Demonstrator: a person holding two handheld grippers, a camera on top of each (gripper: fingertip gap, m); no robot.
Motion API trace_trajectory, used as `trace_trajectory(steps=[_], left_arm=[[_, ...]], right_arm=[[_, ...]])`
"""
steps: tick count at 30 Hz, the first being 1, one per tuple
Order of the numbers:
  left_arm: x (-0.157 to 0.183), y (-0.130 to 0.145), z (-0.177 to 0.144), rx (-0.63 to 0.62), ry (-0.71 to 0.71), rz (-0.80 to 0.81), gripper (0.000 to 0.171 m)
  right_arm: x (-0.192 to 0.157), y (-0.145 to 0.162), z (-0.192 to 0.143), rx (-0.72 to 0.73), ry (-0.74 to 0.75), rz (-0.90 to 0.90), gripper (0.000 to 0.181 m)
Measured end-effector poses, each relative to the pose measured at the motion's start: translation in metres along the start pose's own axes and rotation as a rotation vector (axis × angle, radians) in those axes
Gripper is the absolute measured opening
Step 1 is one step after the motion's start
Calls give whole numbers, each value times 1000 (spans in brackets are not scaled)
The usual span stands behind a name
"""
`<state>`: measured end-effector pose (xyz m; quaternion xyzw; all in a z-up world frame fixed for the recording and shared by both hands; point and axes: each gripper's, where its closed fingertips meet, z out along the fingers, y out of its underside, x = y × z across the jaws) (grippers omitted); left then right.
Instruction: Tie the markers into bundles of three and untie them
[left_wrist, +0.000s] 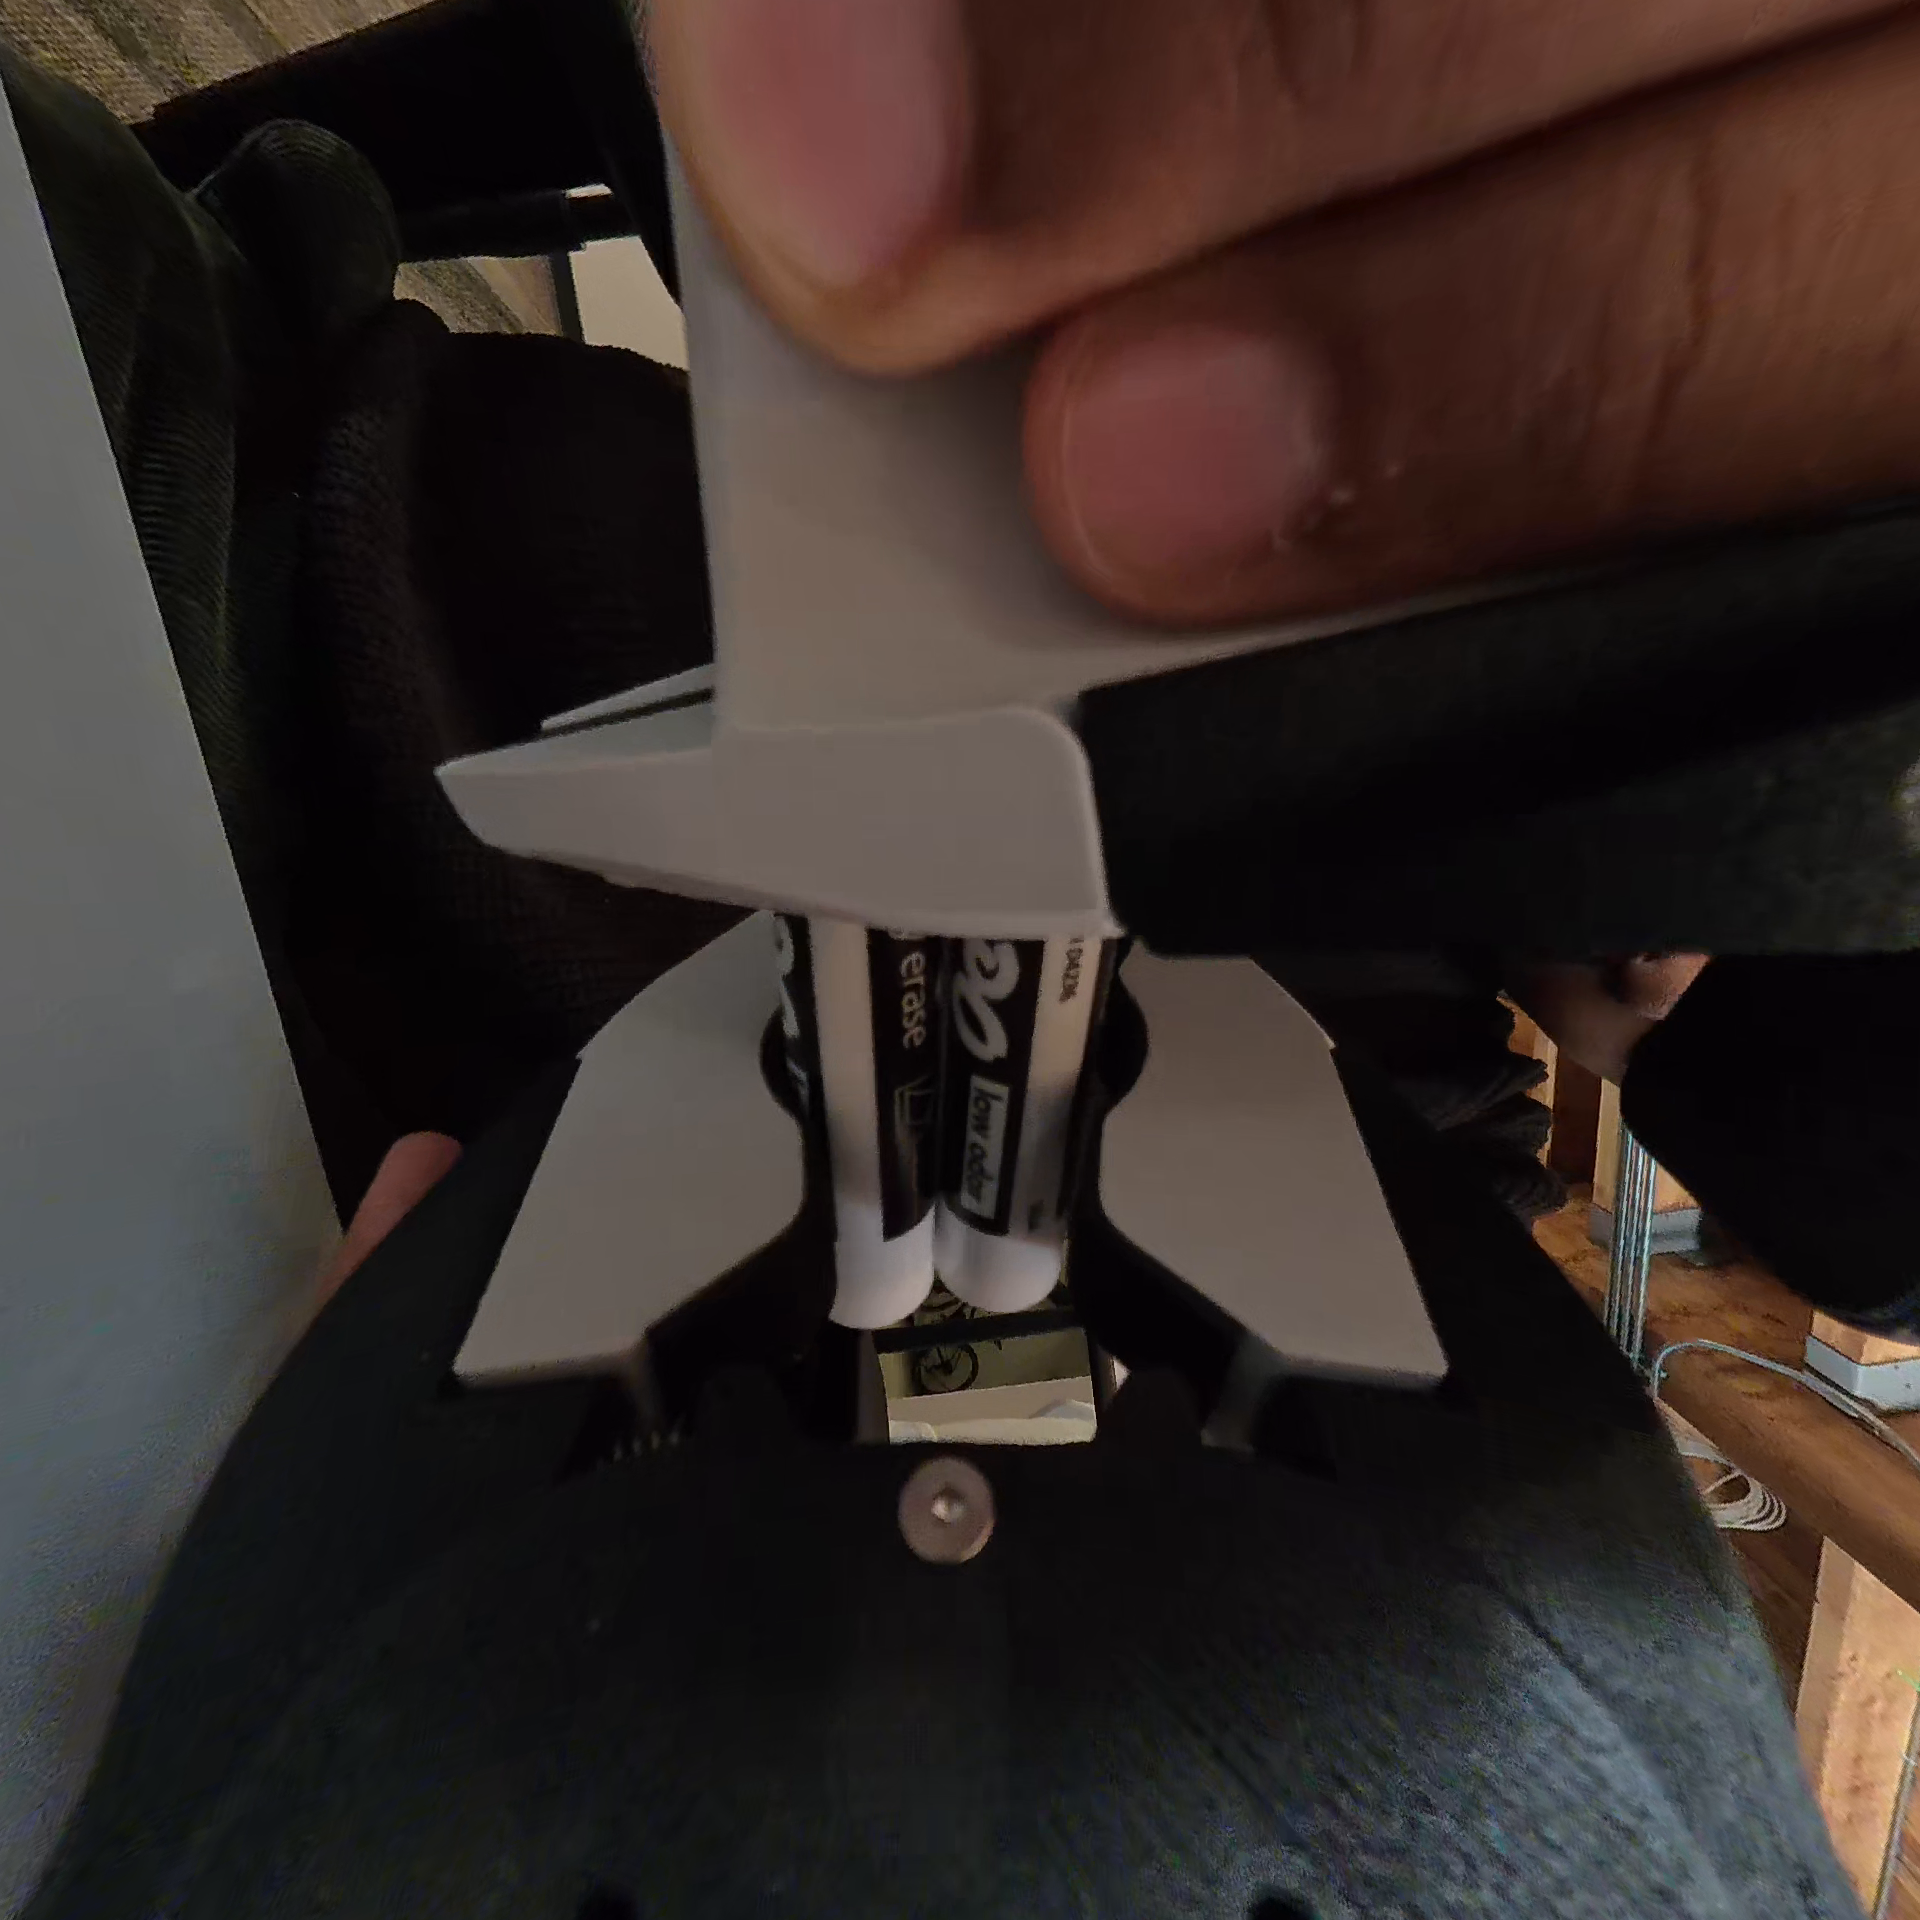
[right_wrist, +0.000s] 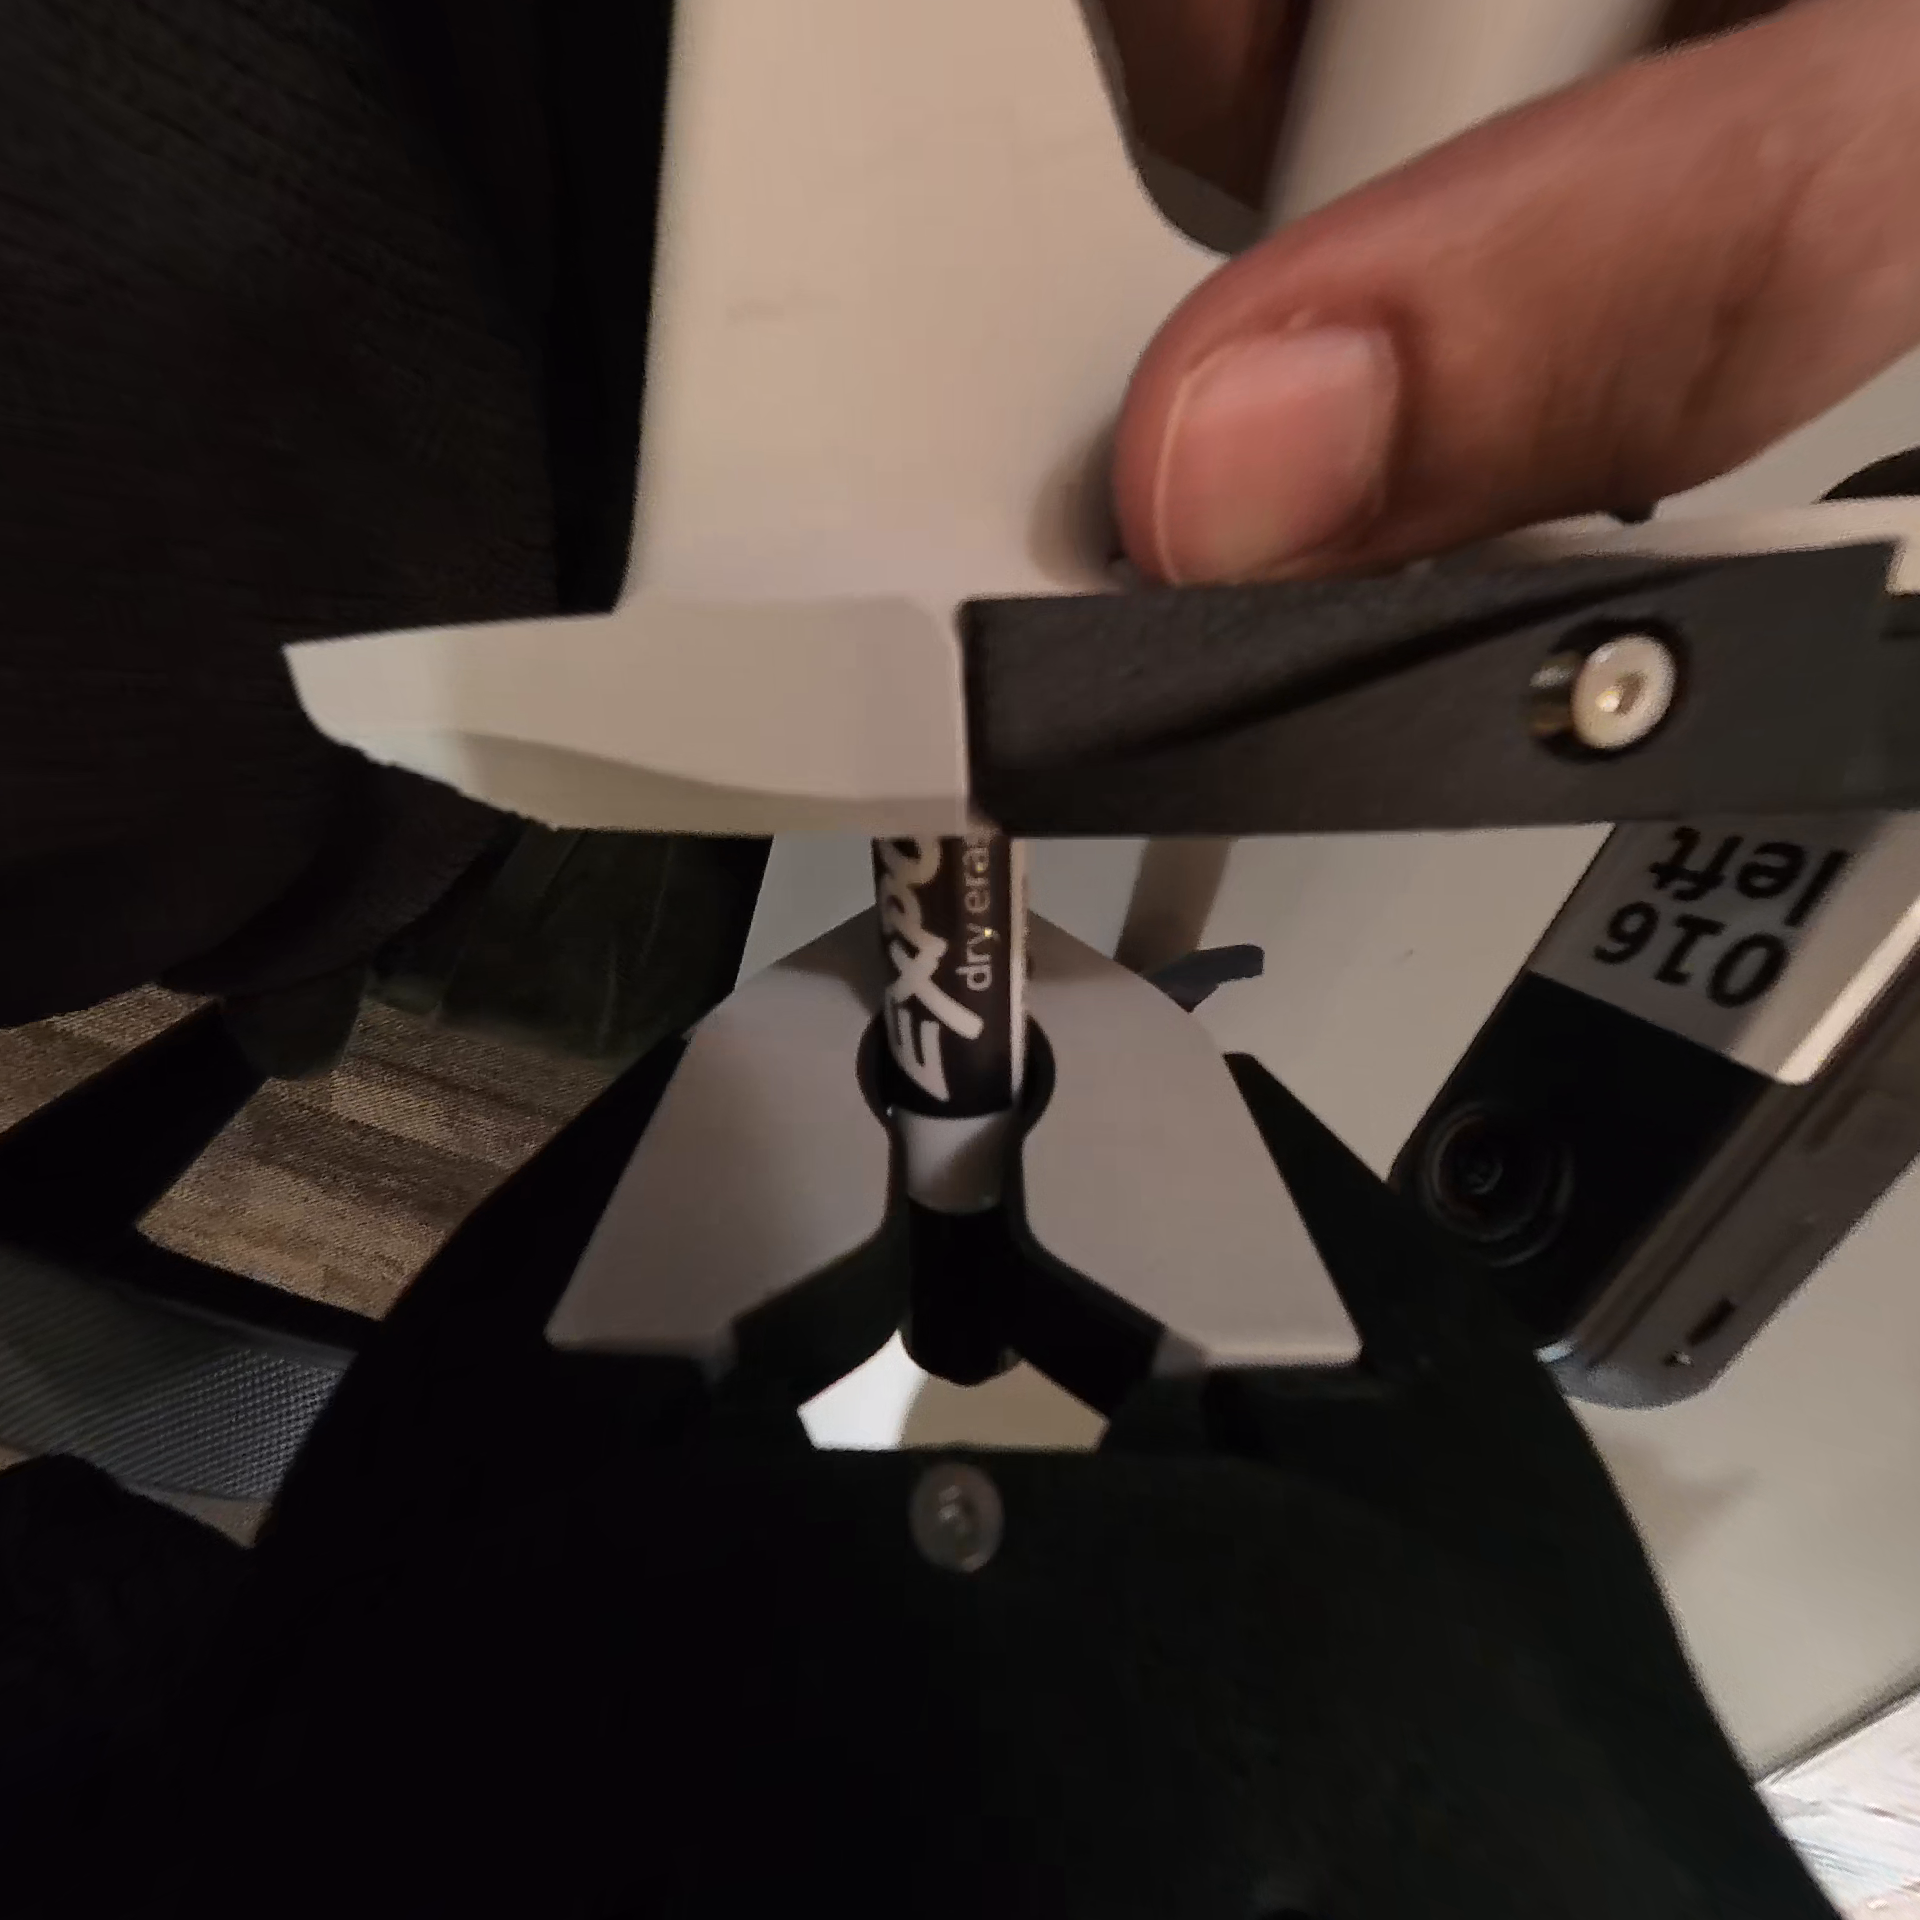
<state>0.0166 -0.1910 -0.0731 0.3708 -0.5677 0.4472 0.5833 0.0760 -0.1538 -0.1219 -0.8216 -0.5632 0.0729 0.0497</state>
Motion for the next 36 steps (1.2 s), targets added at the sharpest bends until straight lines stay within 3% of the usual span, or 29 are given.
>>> trace_trajectory(steps=[36], left_arm=[[-8, -2, 5, -12, 17, 49, 46]], right_arm=[[-10, 2, 5, -42, -82, 13, 14]])
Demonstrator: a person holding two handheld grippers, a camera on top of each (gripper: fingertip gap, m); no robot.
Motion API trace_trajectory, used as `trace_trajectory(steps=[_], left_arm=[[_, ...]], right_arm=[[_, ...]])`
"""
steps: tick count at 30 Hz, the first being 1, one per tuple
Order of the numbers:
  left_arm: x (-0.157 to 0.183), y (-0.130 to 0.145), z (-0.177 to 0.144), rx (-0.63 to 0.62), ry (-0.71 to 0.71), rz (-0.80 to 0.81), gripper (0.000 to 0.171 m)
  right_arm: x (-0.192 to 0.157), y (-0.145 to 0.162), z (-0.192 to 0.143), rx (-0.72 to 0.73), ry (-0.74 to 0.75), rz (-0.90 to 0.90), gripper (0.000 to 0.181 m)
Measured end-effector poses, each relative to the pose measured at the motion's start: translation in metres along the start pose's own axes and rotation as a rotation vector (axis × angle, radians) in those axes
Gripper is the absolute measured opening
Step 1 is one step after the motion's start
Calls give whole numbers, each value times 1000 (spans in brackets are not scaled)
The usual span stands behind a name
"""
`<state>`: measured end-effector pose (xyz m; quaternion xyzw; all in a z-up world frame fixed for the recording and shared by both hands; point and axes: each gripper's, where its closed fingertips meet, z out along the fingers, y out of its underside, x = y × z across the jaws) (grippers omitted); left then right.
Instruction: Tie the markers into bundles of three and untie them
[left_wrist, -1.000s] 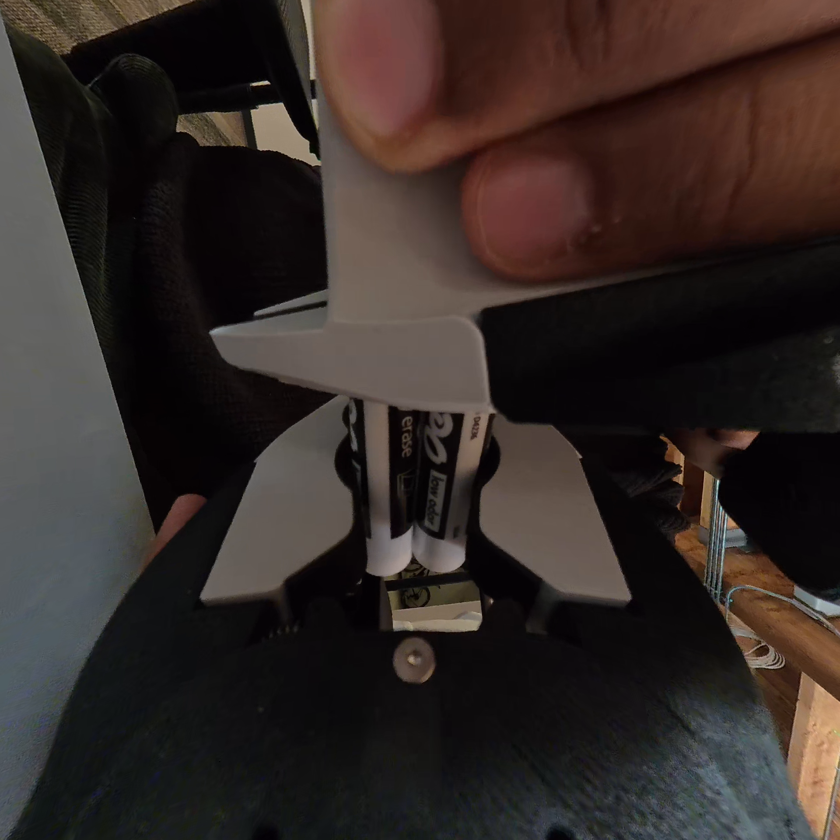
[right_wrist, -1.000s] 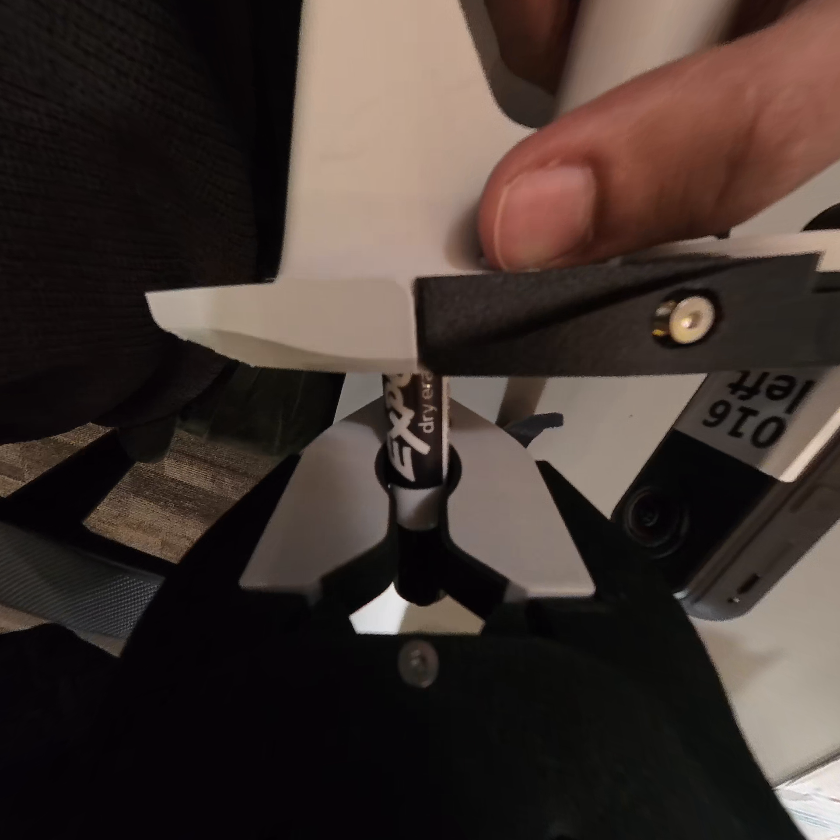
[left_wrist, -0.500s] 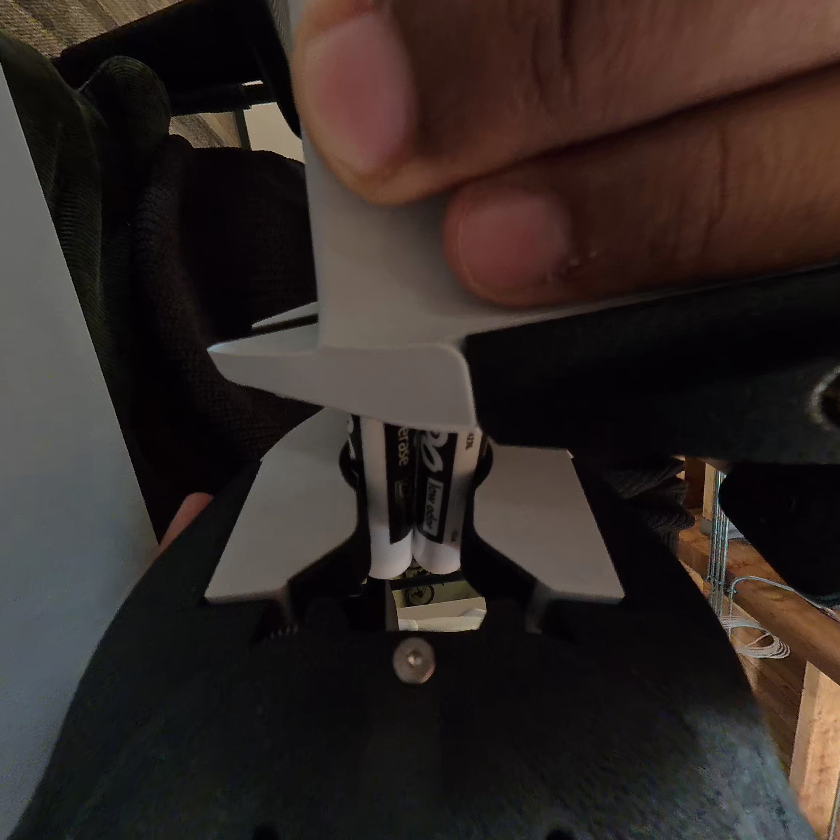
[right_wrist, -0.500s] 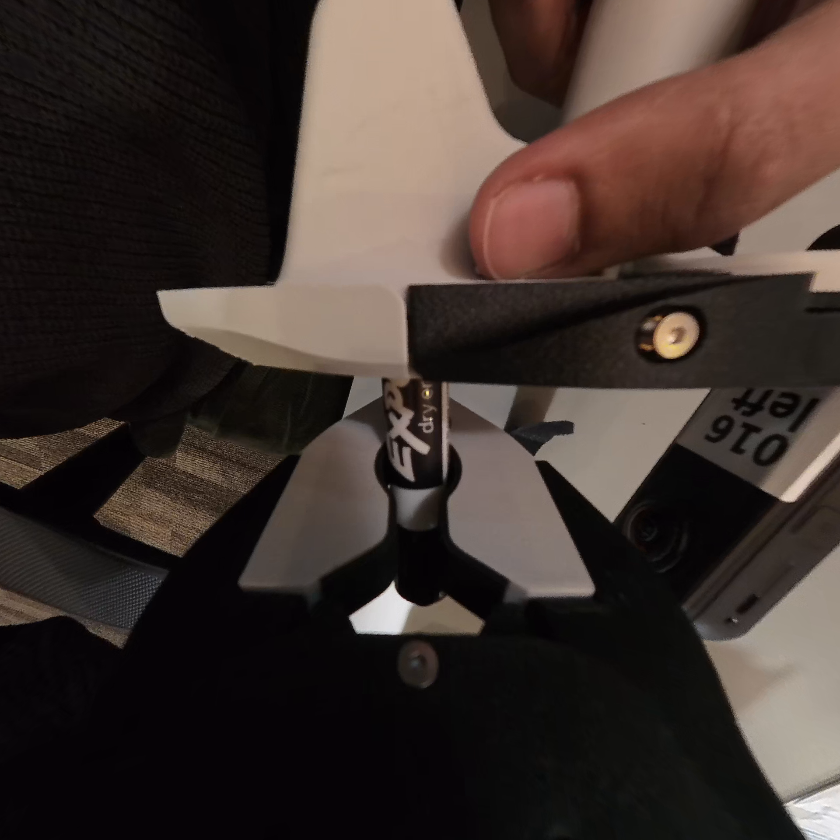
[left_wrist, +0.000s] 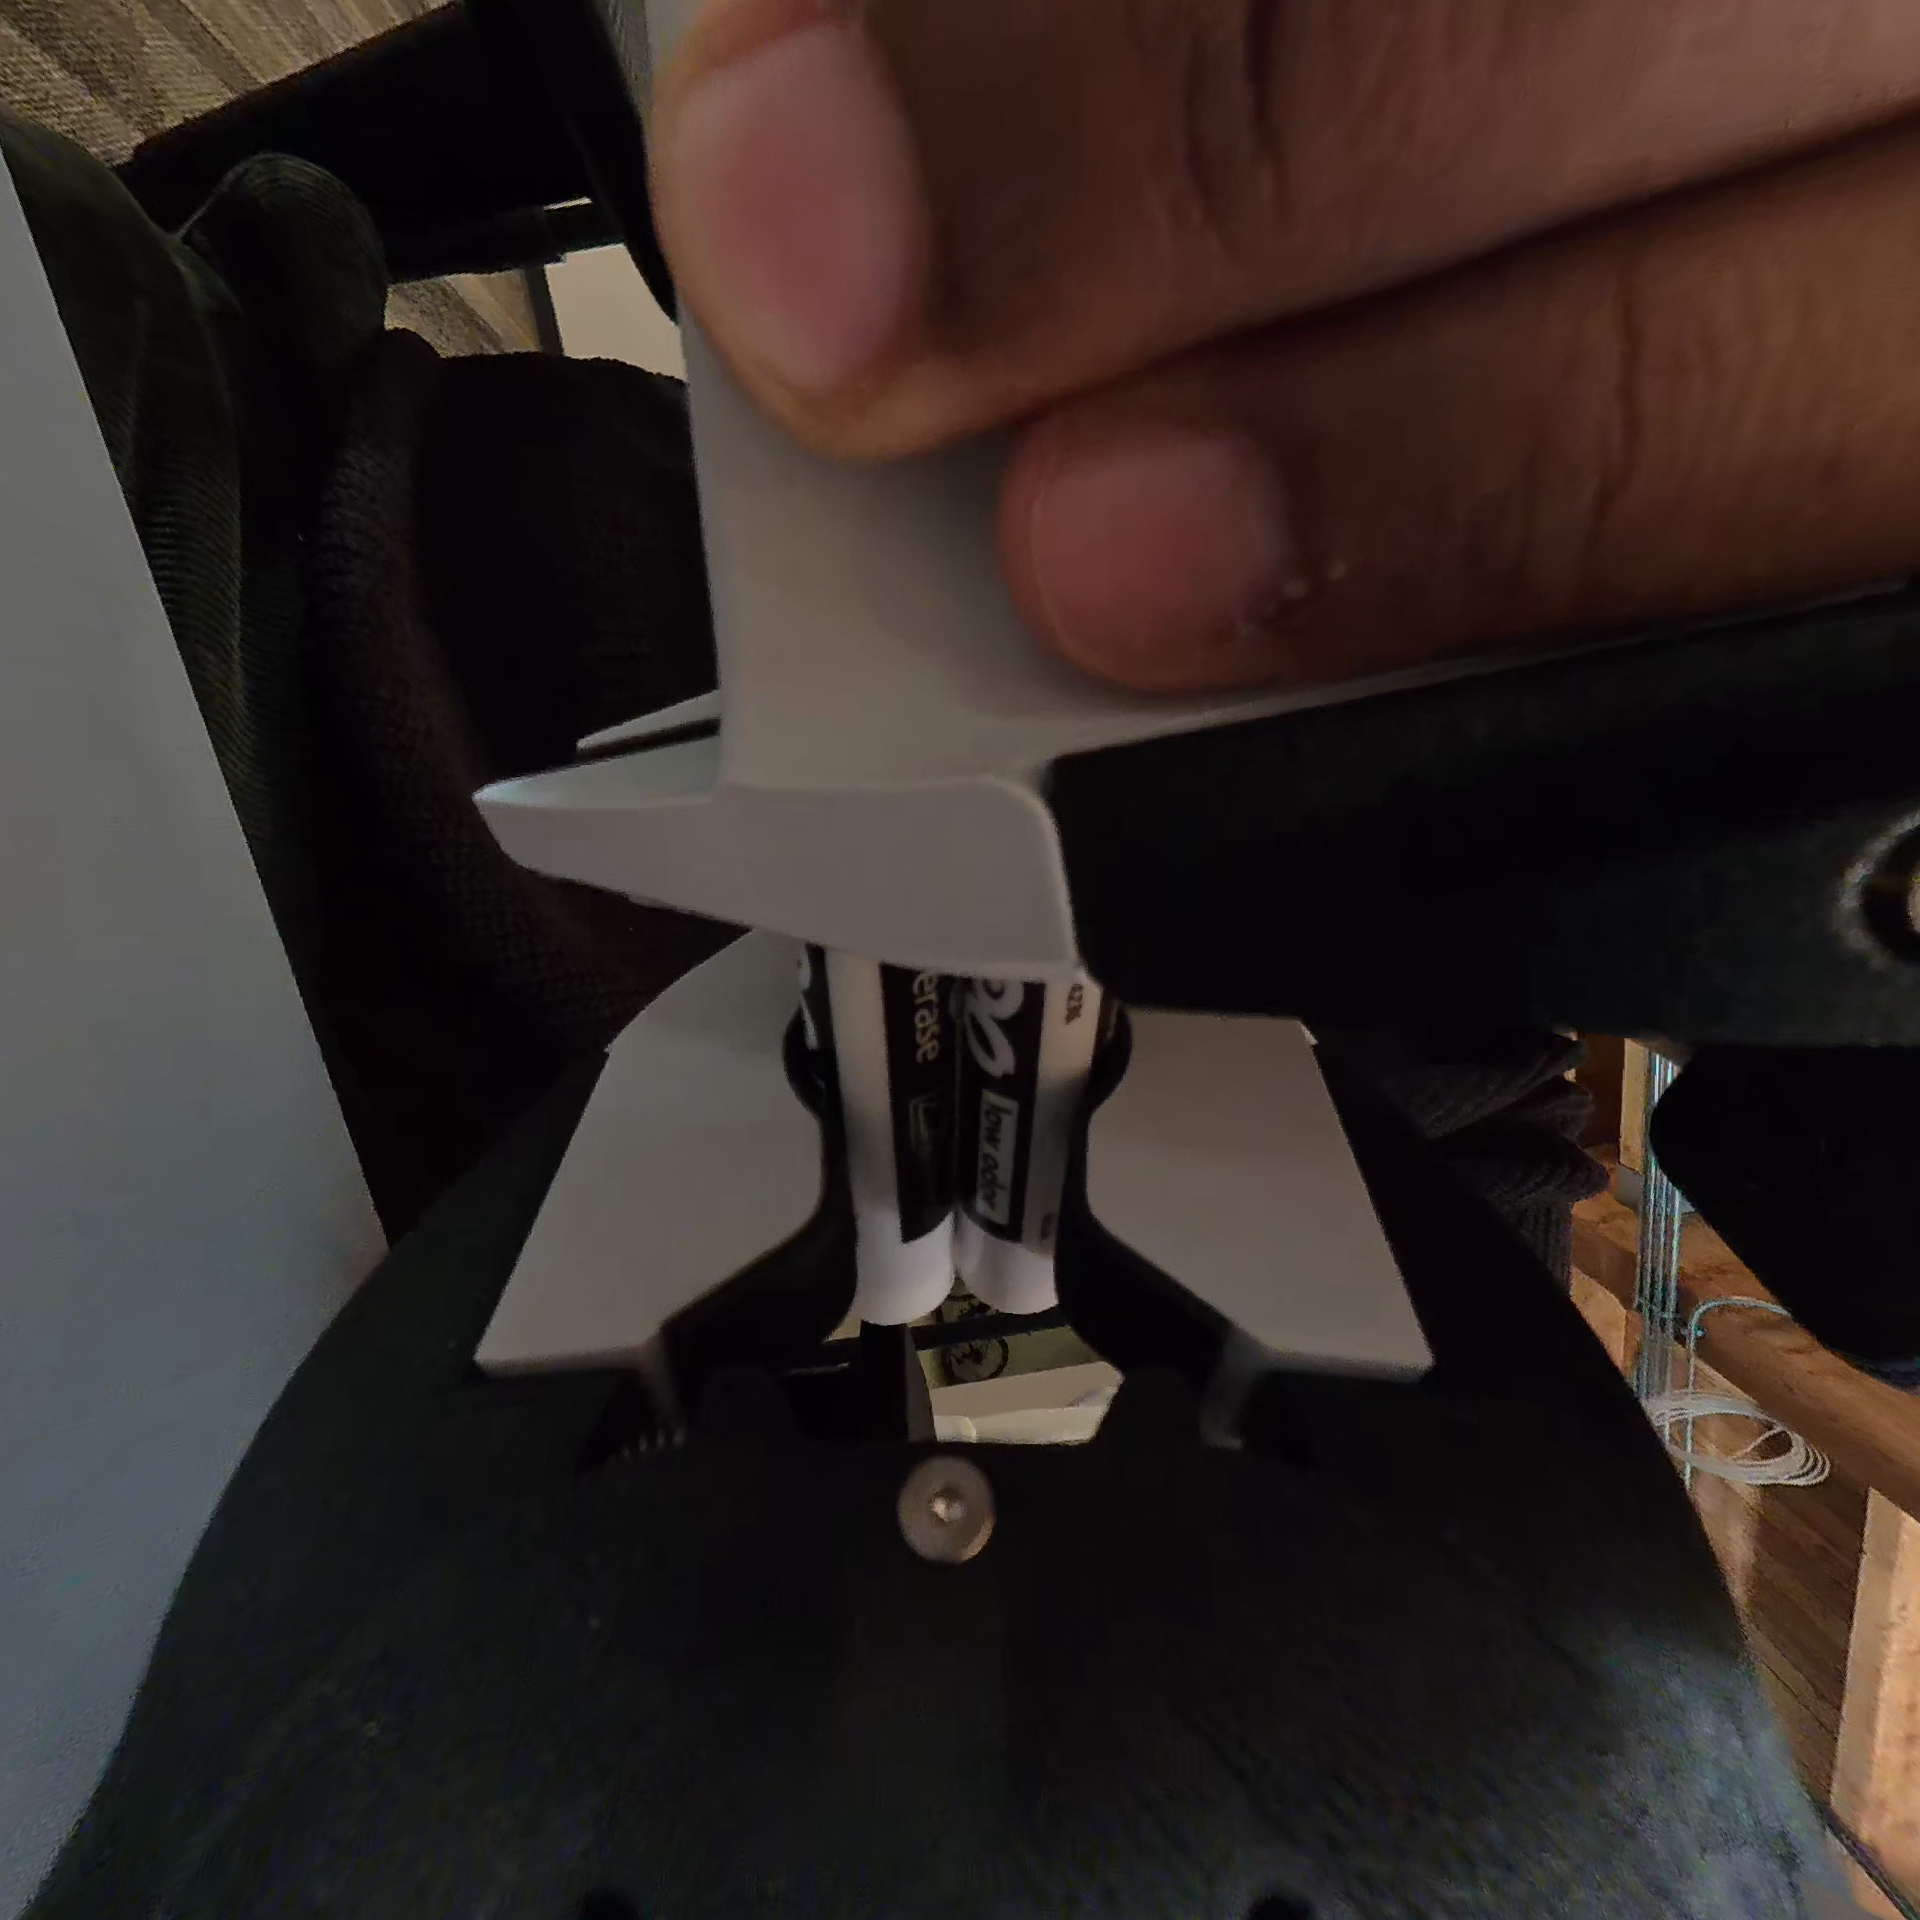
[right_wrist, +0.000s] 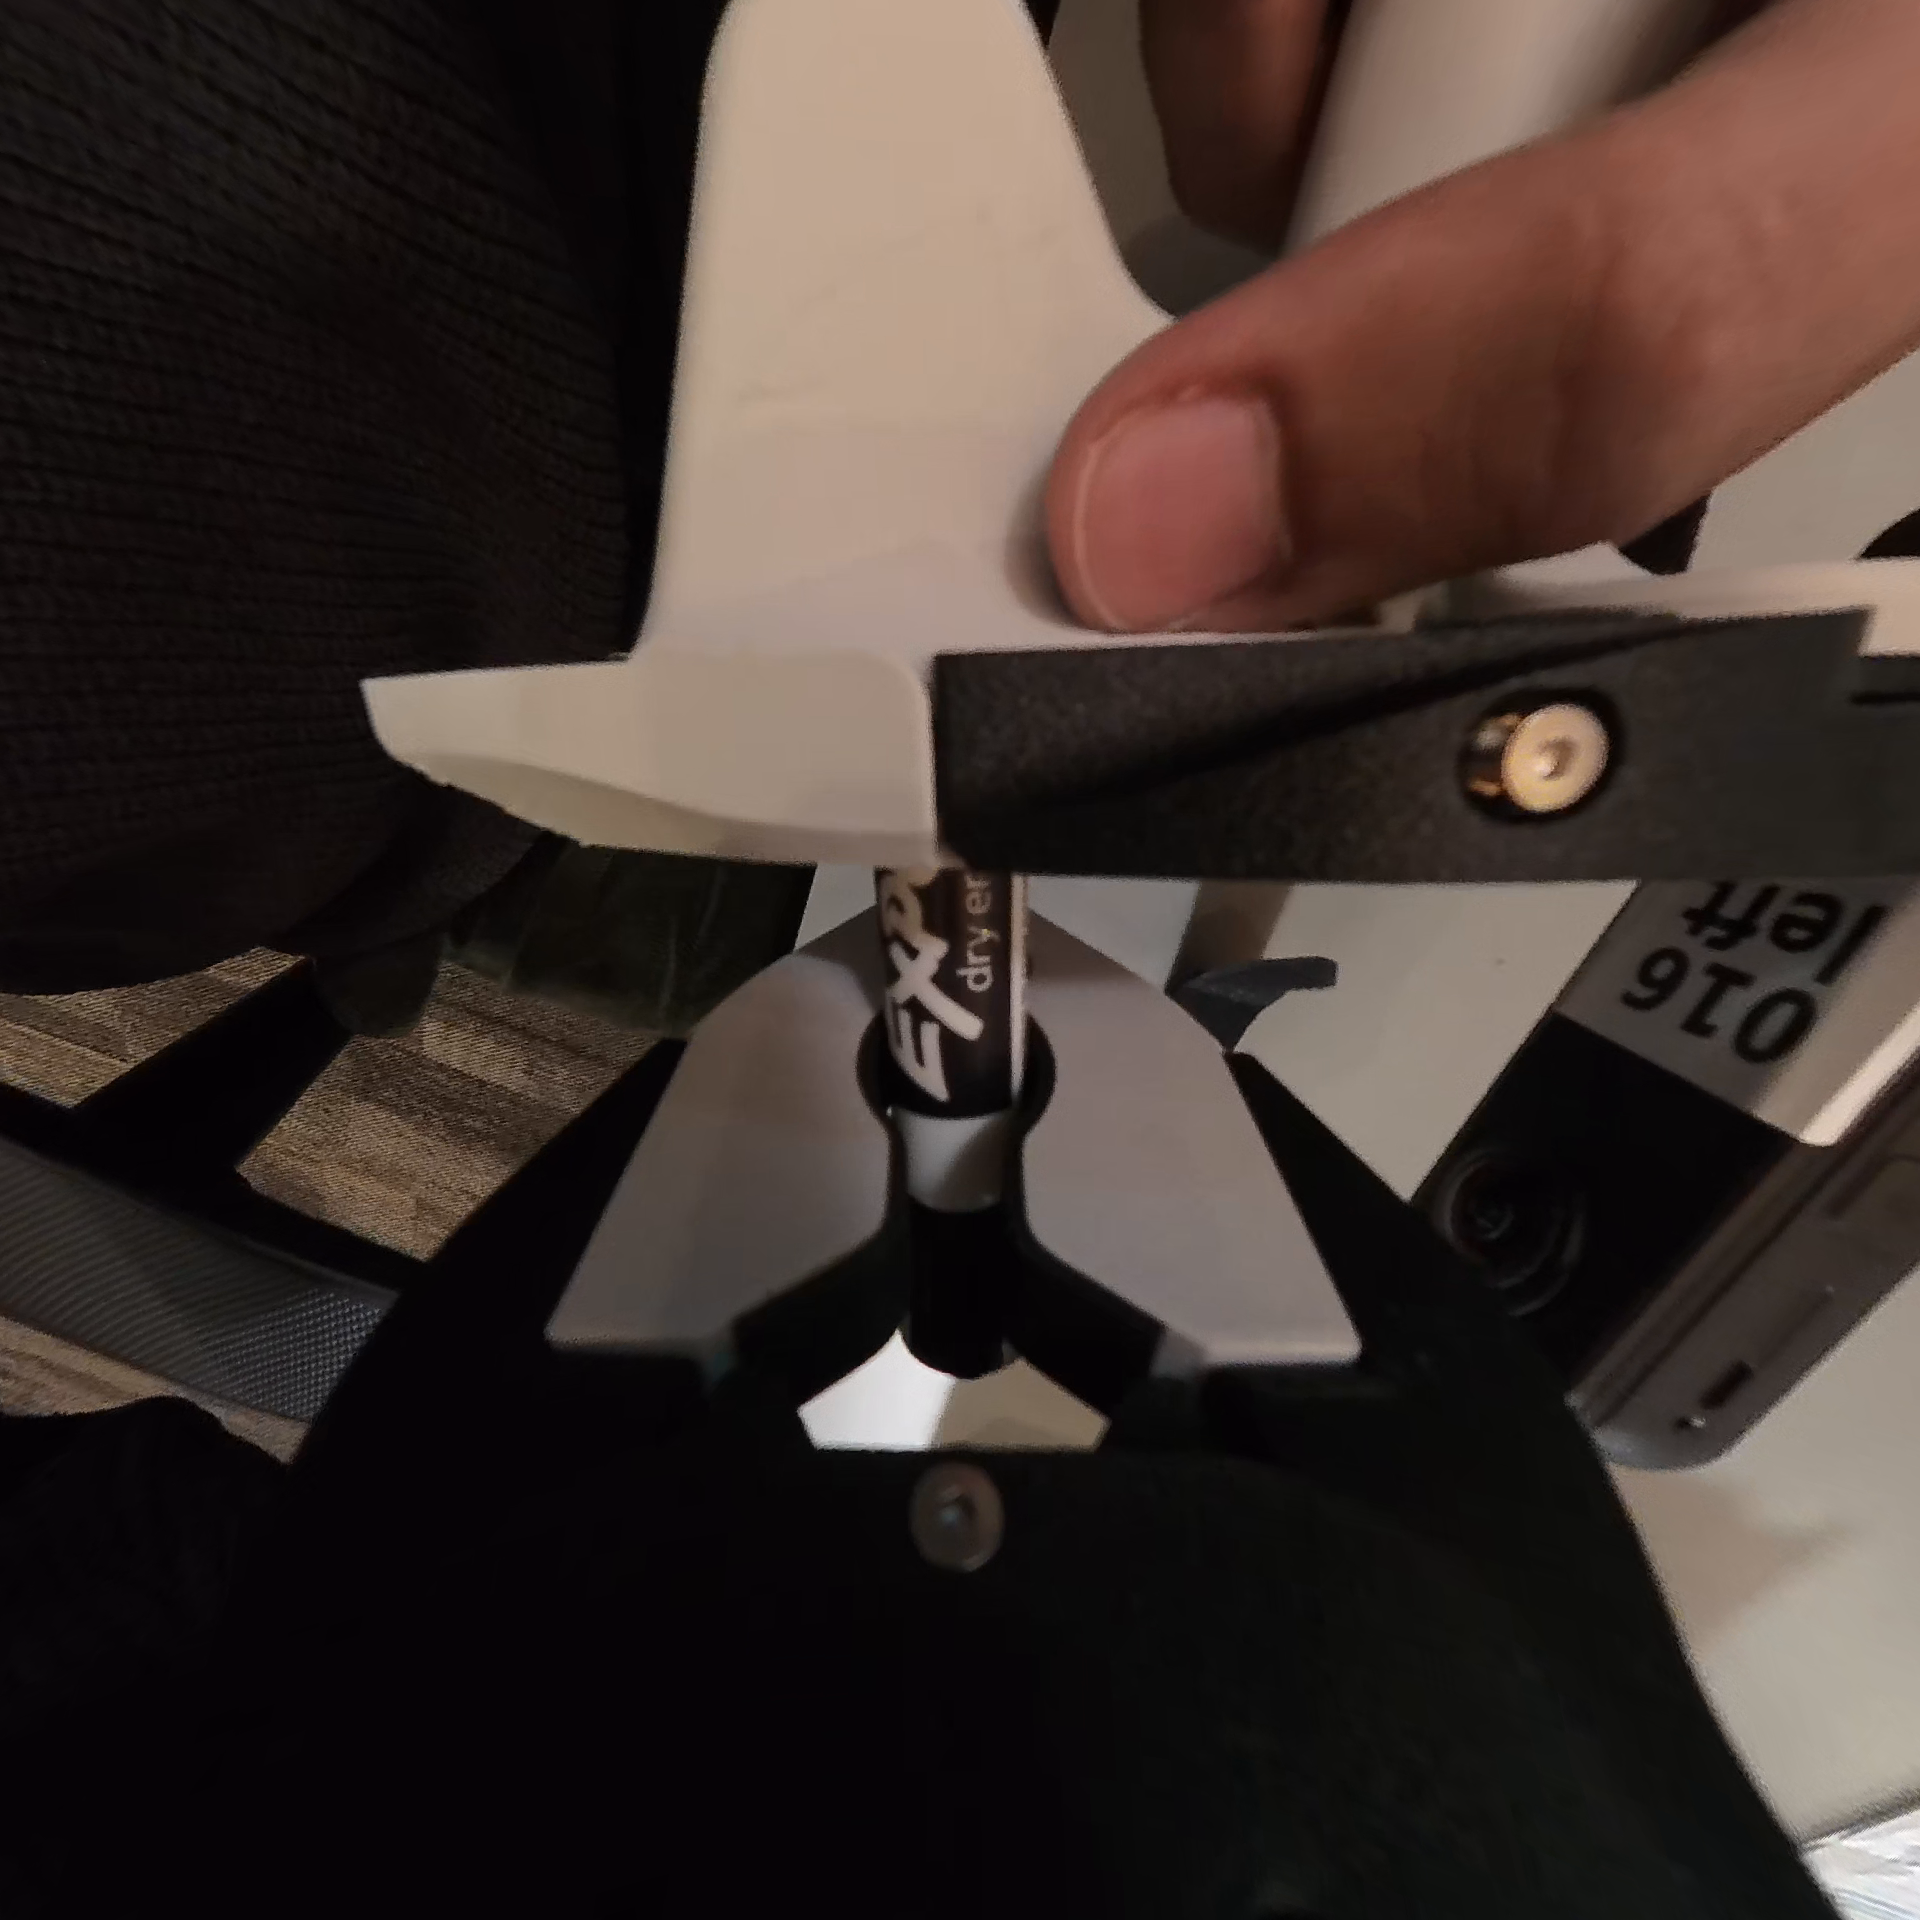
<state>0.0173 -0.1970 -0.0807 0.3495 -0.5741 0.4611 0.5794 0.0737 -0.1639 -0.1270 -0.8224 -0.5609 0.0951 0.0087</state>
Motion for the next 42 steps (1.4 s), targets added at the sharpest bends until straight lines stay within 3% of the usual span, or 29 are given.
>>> trace_trajectory(steps=[9, 18, 25, 34, 37, 40, 42], left_arm=[[-8, 5, 5, -44, -43, 35, 45], [-13, -4, 1, 25, -119, 116, 46], [-27, -16, -18, 152, -366, 186, 46], [-42, -33, -75, 369, -945, 296, 46], [-35, -42, -115, 443, -1331, 372, 46], [-16, -41, -162, 413, -1825, 453, 45], [-4, -40, -179, 402, -2055, 467, 45]], right_arm=[[-4, 0, 4, -13, 4, -13, 17], [6, 7, 1, -33, 77, 18, 22], [23, 22, -18, -6, 197, 78, 37], [61, 57, -83, 266, 531, 289, 62], [79, 66, -103, 498, 644, 441, 62], [92, 72, -117, 796, 690, 598, 60], [95, 73, -124, 1016, 661, 694, 55]])
